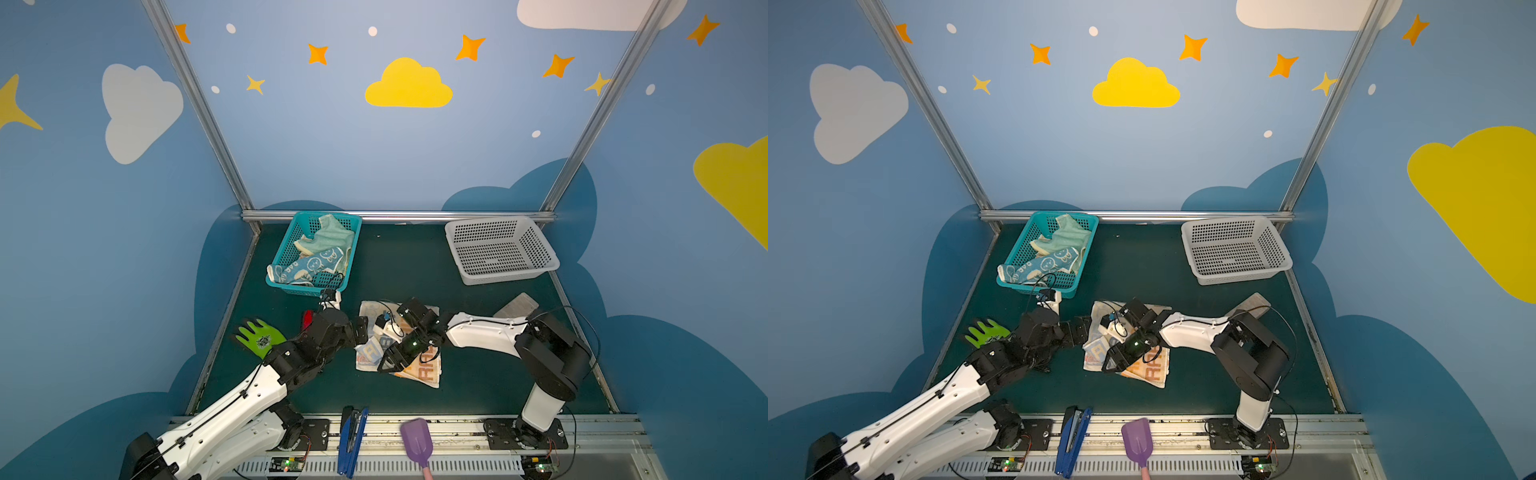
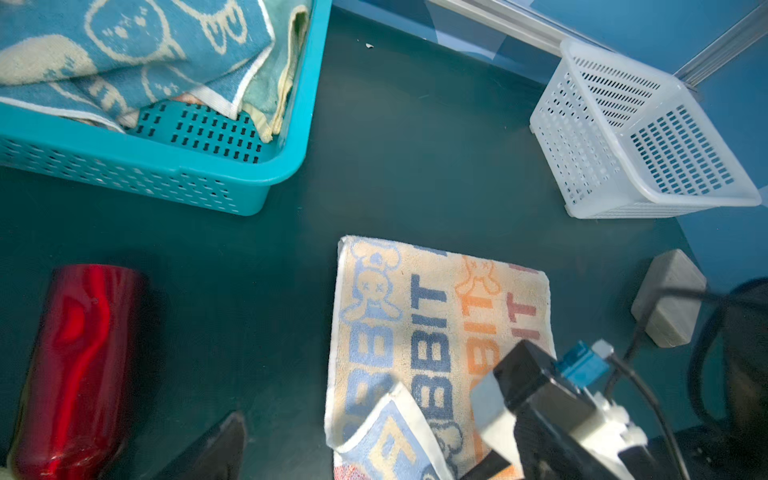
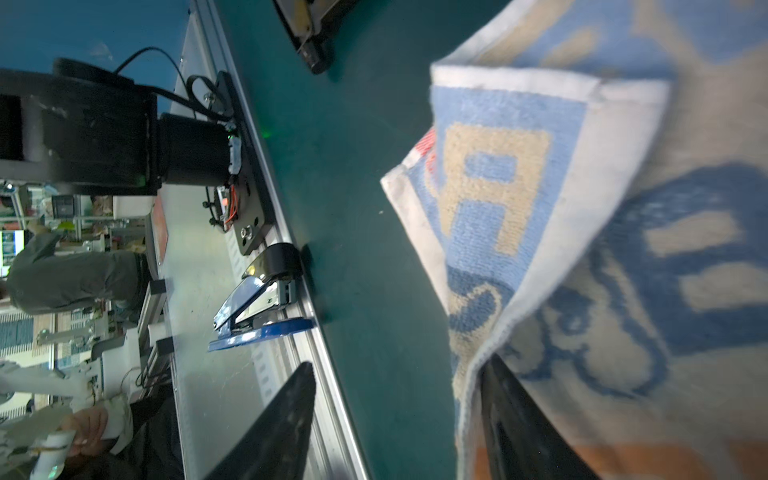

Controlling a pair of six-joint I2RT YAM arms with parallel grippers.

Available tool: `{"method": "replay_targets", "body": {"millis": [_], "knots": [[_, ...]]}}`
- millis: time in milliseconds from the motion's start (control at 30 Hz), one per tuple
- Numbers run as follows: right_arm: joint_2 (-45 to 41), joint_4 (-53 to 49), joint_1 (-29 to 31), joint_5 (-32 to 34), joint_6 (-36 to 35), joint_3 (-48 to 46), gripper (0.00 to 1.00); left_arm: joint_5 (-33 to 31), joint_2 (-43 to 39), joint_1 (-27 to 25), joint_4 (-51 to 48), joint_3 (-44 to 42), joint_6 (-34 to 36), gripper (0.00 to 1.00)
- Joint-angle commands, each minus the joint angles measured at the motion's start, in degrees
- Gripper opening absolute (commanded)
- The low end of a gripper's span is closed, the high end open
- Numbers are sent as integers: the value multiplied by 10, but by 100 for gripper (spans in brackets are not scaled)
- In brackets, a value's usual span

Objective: Fold and stack the towels

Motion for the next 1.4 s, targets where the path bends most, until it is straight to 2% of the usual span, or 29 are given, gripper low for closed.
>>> {"method": "replay_targets", "body": {"millis": [0, 333, 467, 567, 733, 900, 1033, 1233, 1367], "knots": [[11, -34, 19, -22, -22, 12, 59, -22, -6, 3, -15, 2, 11, 100], [-17, -44, 40, 7, -15, 14, 59, -22, -8, 4, -11, -4, 13, 100], [-53, -69, 29, 87, 0, 21, 59, -26, 2, 5, -4, 3, 24, 100], [-92, -79, -20, 122, 15, 17, 58, -18, 33, 15, -2, 28, 38, 100], [-129, -143, -108, 191, -25, 46, 58, 30, 151, 63, -7, 105, 73, 100], [-100, -217, -158, 302, -87, 115, 57, 42, 289, 98, -7, 196, 138, 100], [-74, -229, -192, 336, -166, 143, 58, 73, 382, 113, -29, 269, 192, 98], [-20, -262, -239, 321, -275, 193, 57, 118, 513, 137, -113, 390, 238, 83], [26, -280, -259, 318, -299, 226, 58, 128, 581, 139, -135, 440, 249, 76]]}}
